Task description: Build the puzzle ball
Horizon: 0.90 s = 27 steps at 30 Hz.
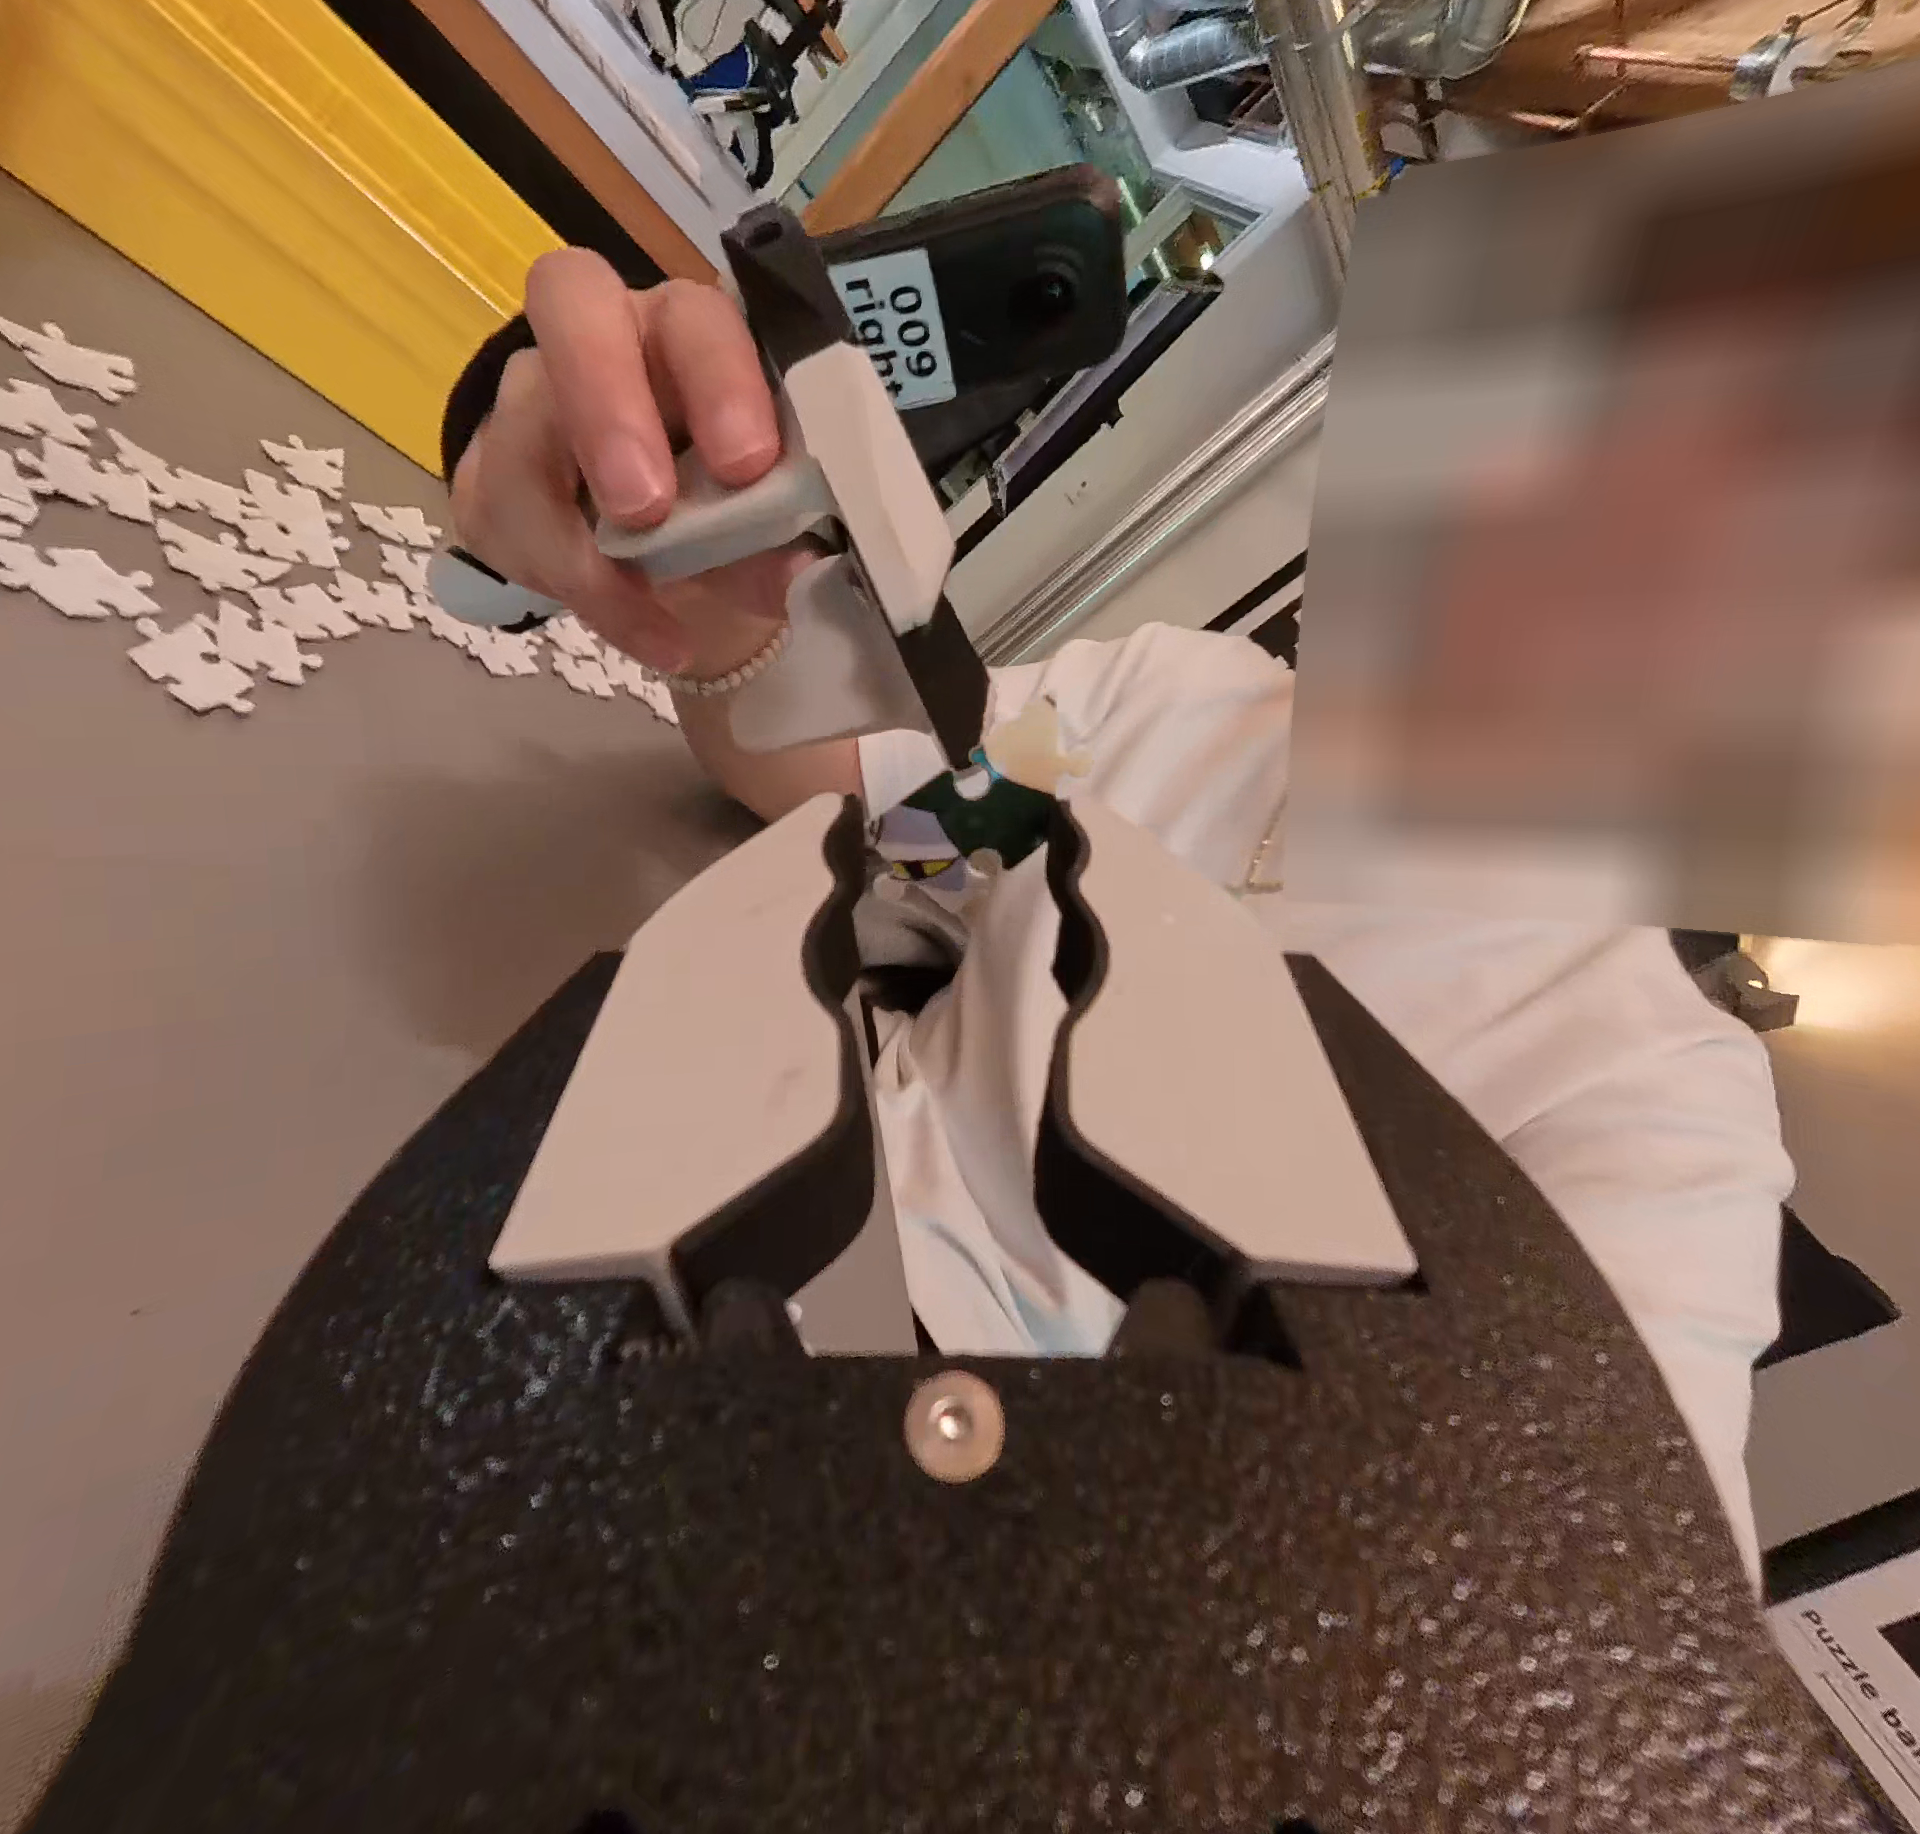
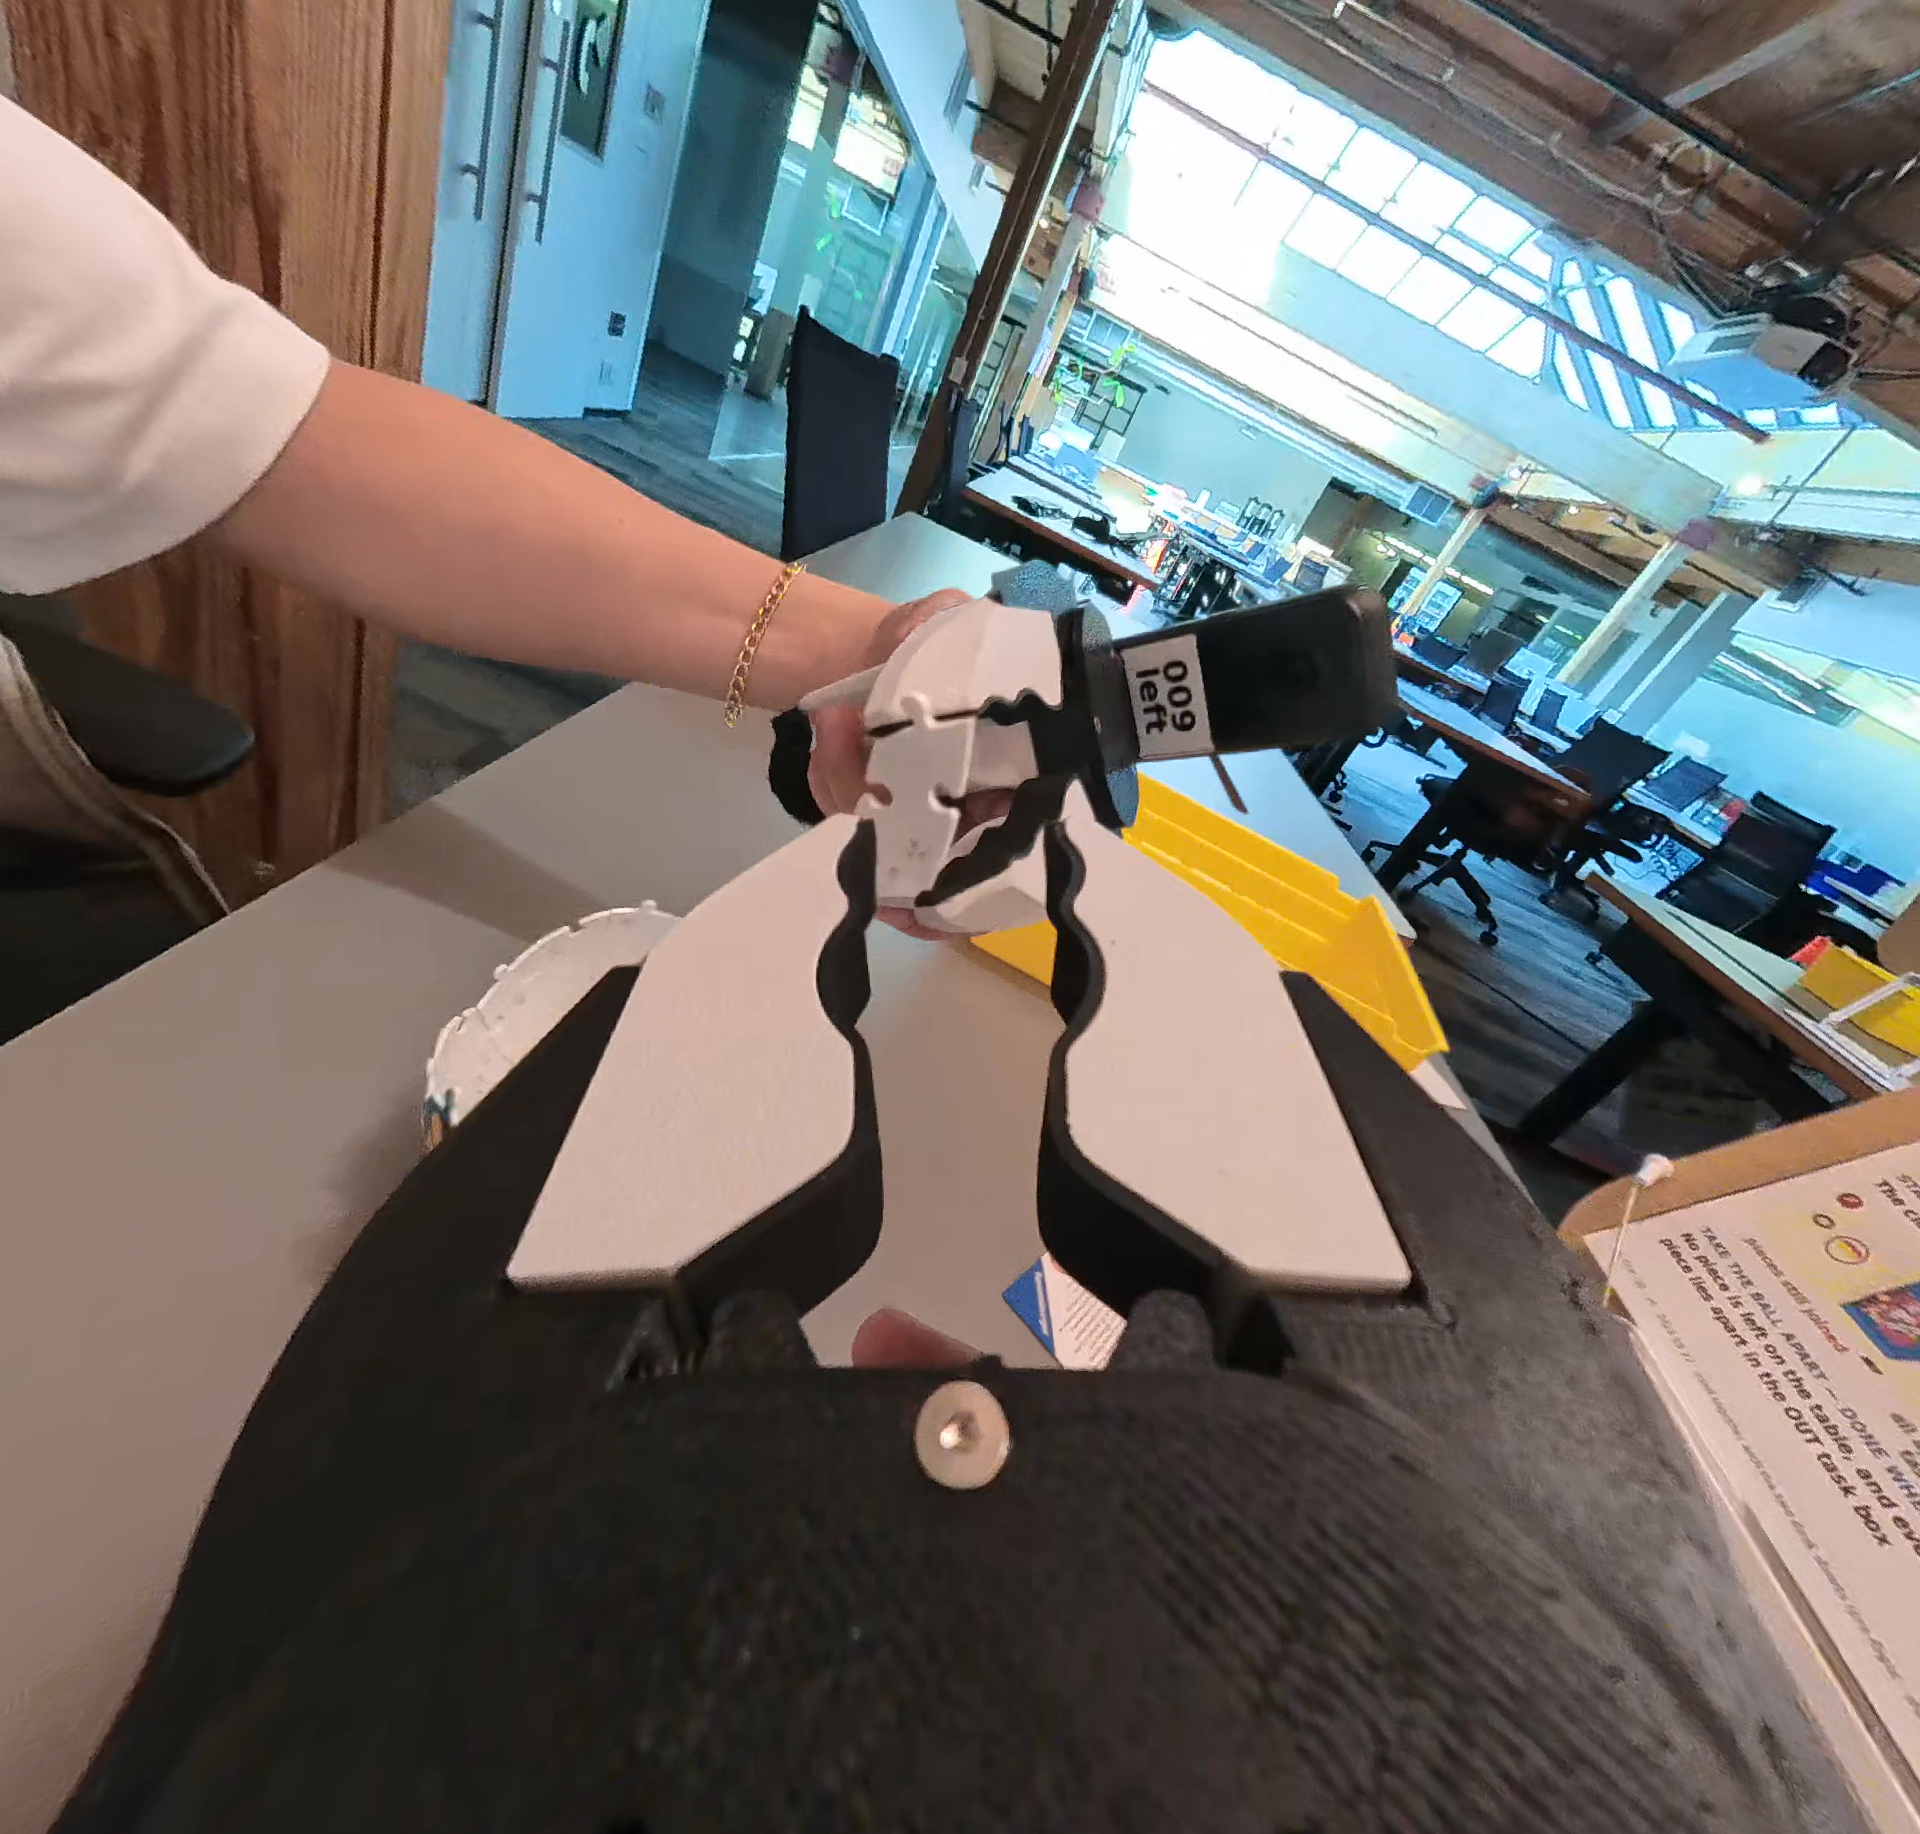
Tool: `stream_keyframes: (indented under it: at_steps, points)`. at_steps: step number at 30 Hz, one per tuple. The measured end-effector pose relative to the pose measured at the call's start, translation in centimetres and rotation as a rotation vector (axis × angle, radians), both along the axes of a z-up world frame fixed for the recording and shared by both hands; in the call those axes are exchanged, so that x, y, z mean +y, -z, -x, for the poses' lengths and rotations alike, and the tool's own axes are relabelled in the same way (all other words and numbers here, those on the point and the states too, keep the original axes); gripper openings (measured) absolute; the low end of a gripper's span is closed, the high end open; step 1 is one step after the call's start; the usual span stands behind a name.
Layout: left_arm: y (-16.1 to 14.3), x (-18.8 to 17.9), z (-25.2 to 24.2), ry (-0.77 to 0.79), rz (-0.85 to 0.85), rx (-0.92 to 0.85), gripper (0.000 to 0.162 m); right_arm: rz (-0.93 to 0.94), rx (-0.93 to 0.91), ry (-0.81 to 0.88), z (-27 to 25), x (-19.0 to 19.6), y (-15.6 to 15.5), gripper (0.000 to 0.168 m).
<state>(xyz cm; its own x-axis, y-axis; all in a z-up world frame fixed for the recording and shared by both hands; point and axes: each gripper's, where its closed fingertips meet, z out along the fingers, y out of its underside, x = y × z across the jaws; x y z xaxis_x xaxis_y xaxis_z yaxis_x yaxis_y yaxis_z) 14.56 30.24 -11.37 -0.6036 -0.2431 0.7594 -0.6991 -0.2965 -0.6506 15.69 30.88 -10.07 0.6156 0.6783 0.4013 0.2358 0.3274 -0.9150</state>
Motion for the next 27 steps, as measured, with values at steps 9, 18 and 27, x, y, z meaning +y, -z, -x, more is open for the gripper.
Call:
stream_keyframes:
  at_steps: [9,18,27]
  points:
    - [1.4,-1.8,0.4,0.055,-0.05,0.046,0.033,-0.012,-0.007,-0.131,2.3,-1.1,0.6,0.013]
    - [0.0,2.0,-1.6,-0.274,-0.146,-0.047,0.024,0.048,0.192,-0.001,-0.1,1.3,-0.7,0.002]
    - [2.1,5.0,-2.2,-0.631,-0.762,-0.147,0.037,0.234,0.654,0.057,-3.2,4.0,-1.3,0.002]
